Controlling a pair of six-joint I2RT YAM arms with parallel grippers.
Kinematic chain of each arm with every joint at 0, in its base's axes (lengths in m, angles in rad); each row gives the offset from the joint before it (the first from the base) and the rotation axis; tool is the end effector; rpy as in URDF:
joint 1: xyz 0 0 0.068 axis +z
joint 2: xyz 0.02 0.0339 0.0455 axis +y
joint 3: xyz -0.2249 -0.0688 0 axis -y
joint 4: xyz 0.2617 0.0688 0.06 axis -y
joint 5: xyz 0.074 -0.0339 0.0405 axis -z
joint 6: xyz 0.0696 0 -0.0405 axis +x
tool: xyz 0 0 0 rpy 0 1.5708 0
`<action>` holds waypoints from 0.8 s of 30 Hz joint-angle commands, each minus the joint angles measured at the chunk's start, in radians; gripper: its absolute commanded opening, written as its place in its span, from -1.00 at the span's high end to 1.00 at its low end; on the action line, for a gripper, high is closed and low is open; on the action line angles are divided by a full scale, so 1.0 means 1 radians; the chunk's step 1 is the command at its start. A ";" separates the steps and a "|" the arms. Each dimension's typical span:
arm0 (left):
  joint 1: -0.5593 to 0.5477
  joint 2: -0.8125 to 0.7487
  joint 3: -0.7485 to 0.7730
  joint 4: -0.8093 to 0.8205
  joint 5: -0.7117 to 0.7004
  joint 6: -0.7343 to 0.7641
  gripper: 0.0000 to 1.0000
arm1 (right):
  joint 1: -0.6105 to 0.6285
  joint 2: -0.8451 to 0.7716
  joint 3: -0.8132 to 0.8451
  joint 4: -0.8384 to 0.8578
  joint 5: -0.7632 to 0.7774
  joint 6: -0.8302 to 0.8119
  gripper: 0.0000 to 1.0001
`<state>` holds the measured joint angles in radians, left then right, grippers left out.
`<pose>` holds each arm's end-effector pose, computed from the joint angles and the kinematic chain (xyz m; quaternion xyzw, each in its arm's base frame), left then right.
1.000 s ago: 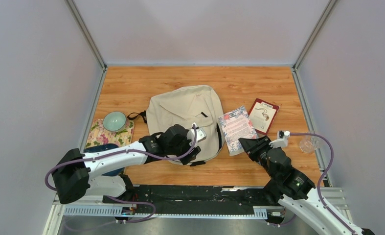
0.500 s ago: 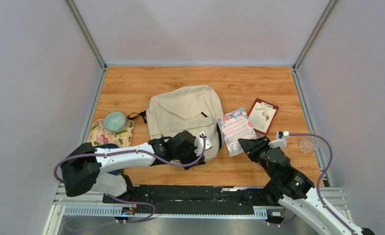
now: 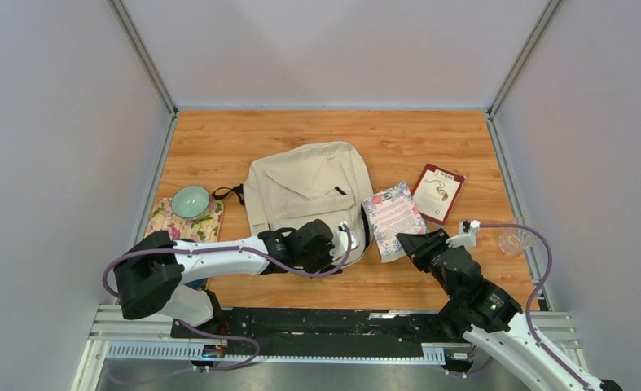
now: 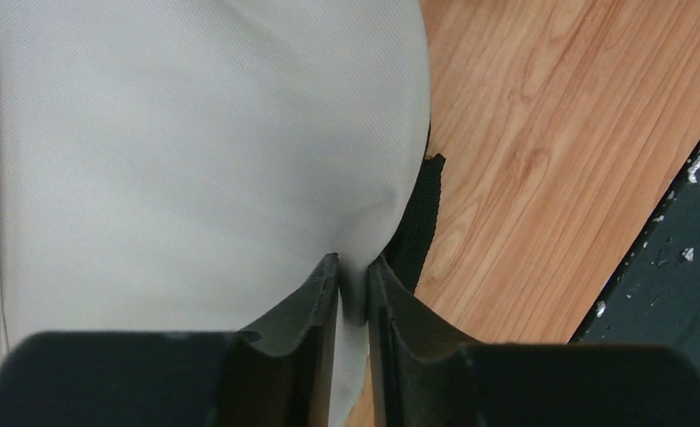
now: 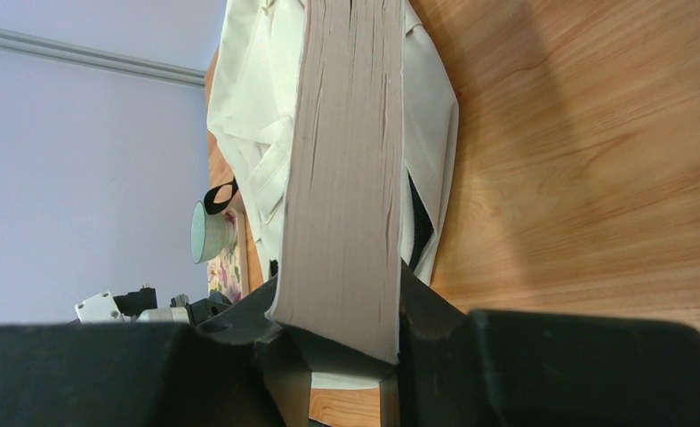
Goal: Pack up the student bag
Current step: Place the book in the student bag.
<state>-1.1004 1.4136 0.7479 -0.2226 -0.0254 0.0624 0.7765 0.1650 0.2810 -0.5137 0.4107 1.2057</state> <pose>0.1458 -0.2829 0.1098 0.5139 0.7898 -0.1556 0.2965 0.1466 0.1051 0.1870 0.2839 0.7726 0.3603 0.4389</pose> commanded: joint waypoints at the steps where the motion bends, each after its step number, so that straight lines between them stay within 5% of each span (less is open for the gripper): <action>1: -0.006 -0.038 0.034 0.017 -0.047 0.005 0.61 | 0.003 -0.044 0.021 0.074 0.031 0.023 1.00; 7: -0.006 -0.073 0.054 0.023 -0.048 -0.010 1.00 | 0.003 -0.094 0.029 0.011 0.034 0.028 1.00; 24: 0.033 -0.079 0.261 -0.050 -0.222 -0.142 1.00 | 0.003 -0.200 0.130 -0.245 0.033 0.052 1.00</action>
<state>-1.0988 1.3666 0.9260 -0.2771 -0.1669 0.0029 0.7765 0.0216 0.3164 -0.7818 0.4179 1.2278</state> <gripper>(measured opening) 0.008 0.278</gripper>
